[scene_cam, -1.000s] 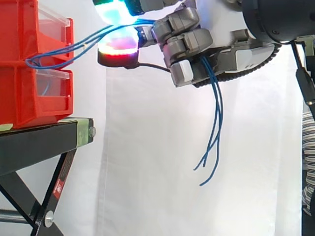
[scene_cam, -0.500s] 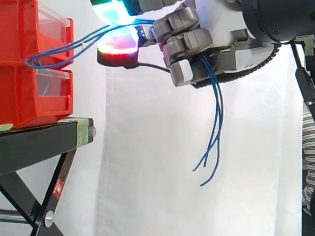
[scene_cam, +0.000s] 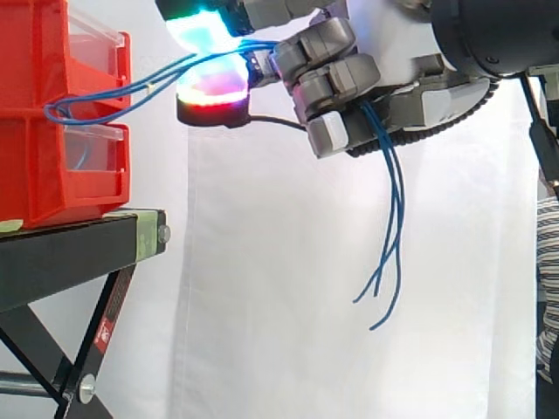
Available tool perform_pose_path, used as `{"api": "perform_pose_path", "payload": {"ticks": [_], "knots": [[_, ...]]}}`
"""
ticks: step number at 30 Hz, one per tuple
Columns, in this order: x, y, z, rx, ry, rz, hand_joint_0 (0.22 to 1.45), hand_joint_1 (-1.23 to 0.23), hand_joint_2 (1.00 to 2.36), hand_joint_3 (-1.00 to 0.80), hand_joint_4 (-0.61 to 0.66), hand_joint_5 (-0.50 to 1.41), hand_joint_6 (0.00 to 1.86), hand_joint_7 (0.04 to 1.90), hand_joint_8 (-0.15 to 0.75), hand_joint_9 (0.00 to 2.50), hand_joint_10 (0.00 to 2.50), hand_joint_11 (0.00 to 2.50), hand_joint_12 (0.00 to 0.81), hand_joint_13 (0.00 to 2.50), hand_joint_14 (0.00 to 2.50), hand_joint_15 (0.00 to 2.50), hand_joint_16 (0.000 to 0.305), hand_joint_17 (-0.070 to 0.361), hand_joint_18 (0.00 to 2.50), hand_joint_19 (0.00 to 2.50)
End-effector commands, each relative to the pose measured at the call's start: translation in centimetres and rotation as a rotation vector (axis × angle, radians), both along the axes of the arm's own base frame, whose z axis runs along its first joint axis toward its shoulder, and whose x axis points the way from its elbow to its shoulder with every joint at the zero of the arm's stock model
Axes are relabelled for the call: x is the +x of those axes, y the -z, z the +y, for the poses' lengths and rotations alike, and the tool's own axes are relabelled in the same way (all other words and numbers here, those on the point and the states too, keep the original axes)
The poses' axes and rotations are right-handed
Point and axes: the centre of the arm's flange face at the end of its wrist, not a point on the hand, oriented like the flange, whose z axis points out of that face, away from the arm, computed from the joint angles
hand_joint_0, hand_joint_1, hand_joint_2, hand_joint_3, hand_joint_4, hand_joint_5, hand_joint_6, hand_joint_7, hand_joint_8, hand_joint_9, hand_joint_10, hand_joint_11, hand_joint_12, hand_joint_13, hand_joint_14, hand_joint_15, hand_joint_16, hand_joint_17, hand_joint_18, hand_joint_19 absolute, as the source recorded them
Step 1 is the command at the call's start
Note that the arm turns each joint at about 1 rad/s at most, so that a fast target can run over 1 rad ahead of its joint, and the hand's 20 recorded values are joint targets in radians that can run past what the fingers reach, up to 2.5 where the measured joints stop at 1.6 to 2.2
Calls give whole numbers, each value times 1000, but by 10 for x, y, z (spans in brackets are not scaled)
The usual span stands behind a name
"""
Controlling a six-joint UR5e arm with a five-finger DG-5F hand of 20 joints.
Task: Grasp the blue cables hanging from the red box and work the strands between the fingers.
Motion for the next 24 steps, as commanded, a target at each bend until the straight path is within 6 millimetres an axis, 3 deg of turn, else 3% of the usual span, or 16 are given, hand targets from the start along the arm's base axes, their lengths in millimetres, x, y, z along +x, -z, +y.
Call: {"api": "perform_pose_path", "payload": {"ticks": [1,6,10,12,14,15,16,17,20,24], "knots": [[-2,1,-1,-16,-2,26,1108,-610,1018,122,261,-98,1395,1036,384,987,2500,2500,419,1081,2500,1644,46,104,1462,1184],[-5,4,-3,-38,-4,64,1089,-608,1024,-19,289,-152,1359,1015,384,987,2500,2500,419,1081,2500,1644,46,104,1462,1184],[-6,4,-3,-39,-4,69,1017,-651,1023,-352,290,-213,1299,983,384,987,2500,2500,419,1081,2500,1644,46,104,1462,1184],[-6,4,-3,-38,-4,66,1036,-667,1022,-379,281,-220,1302,989,384,987,2500,2500,419,1081,2500,1644,46,104,1462,1184],[-6,4,-3,-33,1,60,1078,-643,1024,-272,284,-228,1308,983,384,987,2500,2500,419,1081,2500,1644,46,104,1462,1184],[-6,4,-3,-33,1,60,1076,-627,1025,-234,267,-223,1232,973,384,987,2500,2500,419,1081,2500,1644,46,104,1462,1184],[-6,4,-3,-30,0,57,1030,-600,1022,-290,270,-175,962,1027,384,987,2500,2500,419,1081,2500,1644,46,104,1462,1184],[-6,4,-3,-28,0,54,1020,-597,1022,-312,274,-171,955,1013,384,987,2500,2500,419,1081,2500,1644,46,104,1462,1184],[-5,4,-5,-9,1,34,966,-597,1019,-464,278,-129,701,1118,384,987,2500,2500,419,1081,2500,1644,46,104,1462,1184],[-3,2,-5,36,-1,-21,993,-657,1022,-292,259,-73,357,1213,384,987,2500,2500,419,1081,2500,1644,46,104,1462,1184]]}}
